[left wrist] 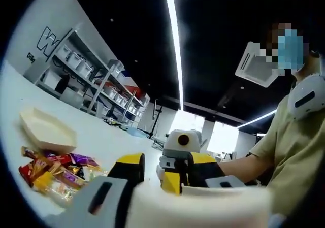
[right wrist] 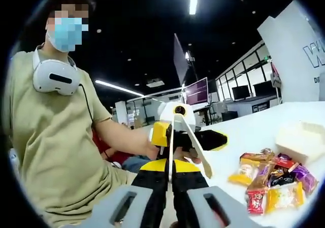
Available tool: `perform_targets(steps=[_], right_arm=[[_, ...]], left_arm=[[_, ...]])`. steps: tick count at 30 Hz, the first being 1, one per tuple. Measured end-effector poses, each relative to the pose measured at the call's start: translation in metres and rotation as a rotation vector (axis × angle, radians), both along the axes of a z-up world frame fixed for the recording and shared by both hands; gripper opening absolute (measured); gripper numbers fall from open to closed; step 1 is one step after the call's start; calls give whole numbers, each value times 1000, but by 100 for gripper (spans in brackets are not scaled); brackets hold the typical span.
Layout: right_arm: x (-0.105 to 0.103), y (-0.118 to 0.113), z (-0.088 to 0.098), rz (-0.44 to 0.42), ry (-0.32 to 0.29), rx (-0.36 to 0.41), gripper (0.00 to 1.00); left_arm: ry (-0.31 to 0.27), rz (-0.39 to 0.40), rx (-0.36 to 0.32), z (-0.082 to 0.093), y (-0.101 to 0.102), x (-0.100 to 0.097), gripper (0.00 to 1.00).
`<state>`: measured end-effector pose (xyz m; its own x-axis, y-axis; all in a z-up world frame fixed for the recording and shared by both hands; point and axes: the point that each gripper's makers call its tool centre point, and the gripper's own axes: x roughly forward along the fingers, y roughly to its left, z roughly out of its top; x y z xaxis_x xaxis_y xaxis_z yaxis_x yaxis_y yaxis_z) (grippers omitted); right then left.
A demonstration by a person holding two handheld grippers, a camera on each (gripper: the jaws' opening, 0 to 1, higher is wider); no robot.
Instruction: Place the target food into the container with the food tongs after gripping and lifting it, then release it inside without dropping or visibly crushing the food.
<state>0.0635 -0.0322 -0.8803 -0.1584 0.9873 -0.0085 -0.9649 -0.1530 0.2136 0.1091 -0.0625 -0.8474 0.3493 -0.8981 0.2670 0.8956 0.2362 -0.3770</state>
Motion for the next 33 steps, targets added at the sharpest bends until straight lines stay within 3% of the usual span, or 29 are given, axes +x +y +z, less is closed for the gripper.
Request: perform_targets(steps=[33], right_arm=[[-2, -2, -1, 20, -14, -68, 0]], left_arm=[[-12, 0, -12, 5, 1, -1, 32]])
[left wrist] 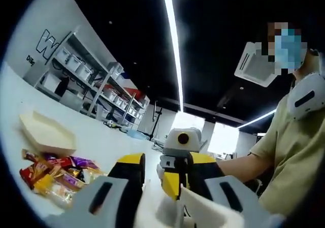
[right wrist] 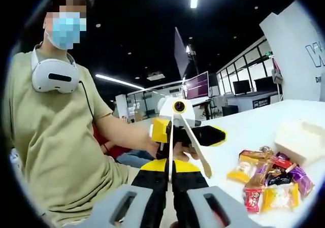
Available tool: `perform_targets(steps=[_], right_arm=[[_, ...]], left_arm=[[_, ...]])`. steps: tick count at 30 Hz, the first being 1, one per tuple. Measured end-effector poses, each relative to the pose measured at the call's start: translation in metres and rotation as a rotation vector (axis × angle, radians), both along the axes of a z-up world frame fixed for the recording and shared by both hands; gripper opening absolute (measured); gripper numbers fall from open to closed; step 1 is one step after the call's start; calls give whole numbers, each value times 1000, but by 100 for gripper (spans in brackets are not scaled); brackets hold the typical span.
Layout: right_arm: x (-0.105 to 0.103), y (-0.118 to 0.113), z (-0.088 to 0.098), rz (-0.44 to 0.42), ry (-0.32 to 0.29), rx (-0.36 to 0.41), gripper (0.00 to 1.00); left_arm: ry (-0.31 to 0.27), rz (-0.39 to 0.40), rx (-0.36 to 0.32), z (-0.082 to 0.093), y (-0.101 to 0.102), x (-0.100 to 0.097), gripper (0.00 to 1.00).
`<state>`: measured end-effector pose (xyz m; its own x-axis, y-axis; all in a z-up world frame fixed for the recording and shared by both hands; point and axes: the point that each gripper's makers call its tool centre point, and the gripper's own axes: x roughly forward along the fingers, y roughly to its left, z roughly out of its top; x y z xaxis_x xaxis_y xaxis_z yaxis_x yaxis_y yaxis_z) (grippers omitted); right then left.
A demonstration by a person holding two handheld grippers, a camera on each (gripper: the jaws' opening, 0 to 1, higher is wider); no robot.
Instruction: Place the target food into the container with the food tongs after gripping and lifting it, then release it inside without dropping or visibly crushing the food.
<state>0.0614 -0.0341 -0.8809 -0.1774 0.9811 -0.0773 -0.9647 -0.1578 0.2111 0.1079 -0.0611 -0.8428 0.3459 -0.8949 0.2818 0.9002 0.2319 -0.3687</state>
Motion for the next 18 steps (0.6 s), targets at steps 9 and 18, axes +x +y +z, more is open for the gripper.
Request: perform_targets(steps=[9, 18], right_arm=[[-3, 1, 3, 16, 2, -21, 0], [-4, 0, 4, 30, 1, -47, 0]], left_arm=[[-3, -9, -5, 1, 0, -2, 31], [5, -15, -22, 1, 0, -5, 29]])
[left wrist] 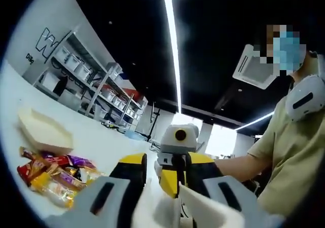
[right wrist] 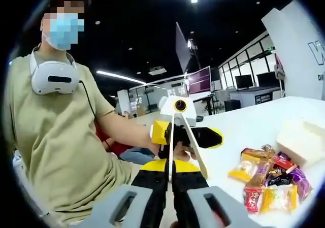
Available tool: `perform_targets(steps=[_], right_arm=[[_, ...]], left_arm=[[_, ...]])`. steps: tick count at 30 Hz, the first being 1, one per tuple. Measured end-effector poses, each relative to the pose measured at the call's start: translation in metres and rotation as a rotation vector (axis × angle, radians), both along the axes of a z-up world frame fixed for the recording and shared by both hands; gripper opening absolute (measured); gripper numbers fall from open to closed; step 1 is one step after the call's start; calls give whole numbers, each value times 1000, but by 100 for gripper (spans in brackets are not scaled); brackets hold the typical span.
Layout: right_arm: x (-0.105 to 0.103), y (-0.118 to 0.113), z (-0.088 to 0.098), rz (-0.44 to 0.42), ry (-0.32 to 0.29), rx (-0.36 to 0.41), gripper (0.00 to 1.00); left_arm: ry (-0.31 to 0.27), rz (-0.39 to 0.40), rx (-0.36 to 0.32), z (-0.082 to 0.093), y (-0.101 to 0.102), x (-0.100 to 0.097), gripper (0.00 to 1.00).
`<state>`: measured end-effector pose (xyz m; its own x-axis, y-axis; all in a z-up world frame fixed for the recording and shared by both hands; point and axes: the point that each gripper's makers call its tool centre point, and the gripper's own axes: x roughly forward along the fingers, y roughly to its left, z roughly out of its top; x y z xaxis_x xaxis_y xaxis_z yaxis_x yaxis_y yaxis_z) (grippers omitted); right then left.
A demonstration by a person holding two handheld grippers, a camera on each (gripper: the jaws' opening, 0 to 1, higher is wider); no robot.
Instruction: Place the target food into the container with the food tongs after gripping and lifting it, then release it inside without dropping or visibly crushing the food.
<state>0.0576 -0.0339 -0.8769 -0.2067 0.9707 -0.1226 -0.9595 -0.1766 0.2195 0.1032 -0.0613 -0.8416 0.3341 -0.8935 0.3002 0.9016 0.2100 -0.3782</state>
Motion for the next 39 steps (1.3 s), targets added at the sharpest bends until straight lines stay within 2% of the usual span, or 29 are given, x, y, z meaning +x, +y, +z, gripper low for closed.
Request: perform_targets(steps=[15, 25, 39], right_arm=[[5, 1, 9, -28, -16, 21, 0], [12, -3, 11, -45, 3, 35, 0], [10, -9, 15, -63, 43, 79, 0]], left_arm=[[-13, 15, -52, 11, 3, 3, 25], [-36, 33, -55, 14, 4, 5, 25], [-11, 36, -117, 20, 11, 7, 27]])
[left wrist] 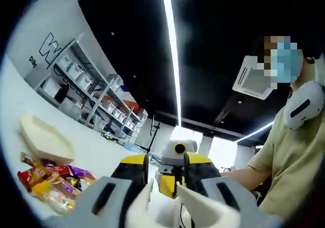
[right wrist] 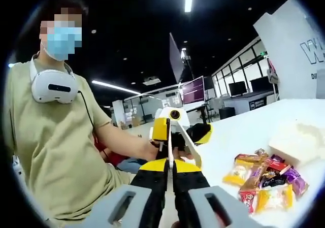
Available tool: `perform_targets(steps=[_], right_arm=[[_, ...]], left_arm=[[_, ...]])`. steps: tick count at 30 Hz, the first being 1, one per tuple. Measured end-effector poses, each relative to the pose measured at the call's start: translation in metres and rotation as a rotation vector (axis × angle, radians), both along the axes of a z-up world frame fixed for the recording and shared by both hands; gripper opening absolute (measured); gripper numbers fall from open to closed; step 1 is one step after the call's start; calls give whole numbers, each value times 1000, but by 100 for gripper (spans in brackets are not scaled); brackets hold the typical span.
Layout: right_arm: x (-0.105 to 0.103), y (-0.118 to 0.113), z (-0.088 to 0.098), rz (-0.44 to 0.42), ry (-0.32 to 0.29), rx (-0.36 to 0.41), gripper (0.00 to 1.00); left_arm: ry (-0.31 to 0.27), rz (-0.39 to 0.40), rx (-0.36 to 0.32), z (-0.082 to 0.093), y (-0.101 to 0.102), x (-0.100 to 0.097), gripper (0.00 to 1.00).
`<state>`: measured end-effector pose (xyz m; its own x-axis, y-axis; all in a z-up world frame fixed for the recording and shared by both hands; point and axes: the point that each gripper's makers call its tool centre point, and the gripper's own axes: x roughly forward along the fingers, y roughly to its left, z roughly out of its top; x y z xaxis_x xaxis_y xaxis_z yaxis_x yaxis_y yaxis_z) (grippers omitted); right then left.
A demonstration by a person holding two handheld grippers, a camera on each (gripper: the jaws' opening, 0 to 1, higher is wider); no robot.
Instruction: Place the target food into the container with the food tongs after gripping and lifting it, then release it inside without dropping or visibly crushing the food.
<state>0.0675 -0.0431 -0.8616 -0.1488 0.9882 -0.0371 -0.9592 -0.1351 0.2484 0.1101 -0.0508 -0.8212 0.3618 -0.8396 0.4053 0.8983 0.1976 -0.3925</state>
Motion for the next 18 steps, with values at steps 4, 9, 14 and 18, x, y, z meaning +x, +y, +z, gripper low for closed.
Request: perform_targets(steps=[4, 9, 14, 18], right_arm=[[-4, 0, 1, 19, 2, -10, 0], [-8, 1, 0, 41, -11, -26, 0], [-11, 0, -3, 59, -3, -56, 0], [-13, 0, -3, 73, -9, -72, 0]], left_arm=[[10, -11, -1, -1, 0, -1, 28], [0, -21, 23, -4, -1, -4, 30], [-31, -26, 61, -8, -4, -10, 30], [-37, -35, 68, -9, -5, -12, 31]])
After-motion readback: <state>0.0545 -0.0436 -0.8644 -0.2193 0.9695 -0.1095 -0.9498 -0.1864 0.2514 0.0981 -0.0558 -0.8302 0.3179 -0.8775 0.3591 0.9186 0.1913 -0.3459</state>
